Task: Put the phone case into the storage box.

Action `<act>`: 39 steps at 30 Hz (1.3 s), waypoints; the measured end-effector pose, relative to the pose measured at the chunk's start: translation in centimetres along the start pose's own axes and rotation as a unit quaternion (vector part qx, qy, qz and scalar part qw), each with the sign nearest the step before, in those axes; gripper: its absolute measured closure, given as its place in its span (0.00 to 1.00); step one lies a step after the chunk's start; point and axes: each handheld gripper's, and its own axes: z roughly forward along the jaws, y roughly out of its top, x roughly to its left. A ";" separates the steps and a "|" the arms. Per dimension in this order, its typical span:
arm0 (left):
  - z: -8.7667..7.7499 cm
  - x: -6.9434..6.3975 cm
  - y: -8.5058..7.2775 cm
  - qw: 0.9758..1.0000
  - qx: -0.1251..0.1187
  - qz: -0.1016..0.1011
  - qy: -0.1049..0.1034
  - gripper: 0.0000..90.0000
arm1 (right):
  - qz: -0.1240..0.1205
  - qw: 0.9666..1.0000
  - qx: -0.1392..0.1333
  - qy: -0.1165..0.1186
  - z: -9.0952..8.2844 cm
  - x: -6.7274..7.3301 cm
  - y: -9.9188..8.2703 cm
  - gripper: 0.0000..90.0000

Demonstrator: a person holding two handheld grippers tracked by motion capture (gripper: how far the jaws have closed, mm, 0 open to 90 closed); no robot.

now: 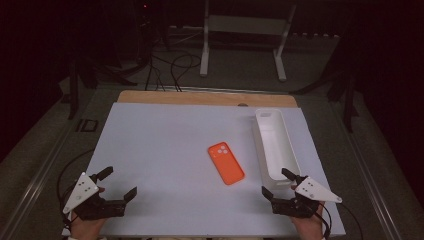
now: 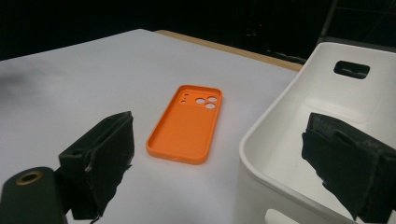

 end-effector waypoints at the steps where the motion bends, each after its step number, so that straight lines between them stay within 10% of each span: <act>1: 0.0 0.0 0.0 1.000 0.001 0.001 0.002 0.00 | 0.000 1.000 0.000 0.000 0.0 0.0 0.0 0.10; 39: 1.9 -1.4 1.2 0.999 0.049 0.007 -0.009 0.02 | 0.009 1.000 0.003 0.002 0.4 0.3 -0.2 0.10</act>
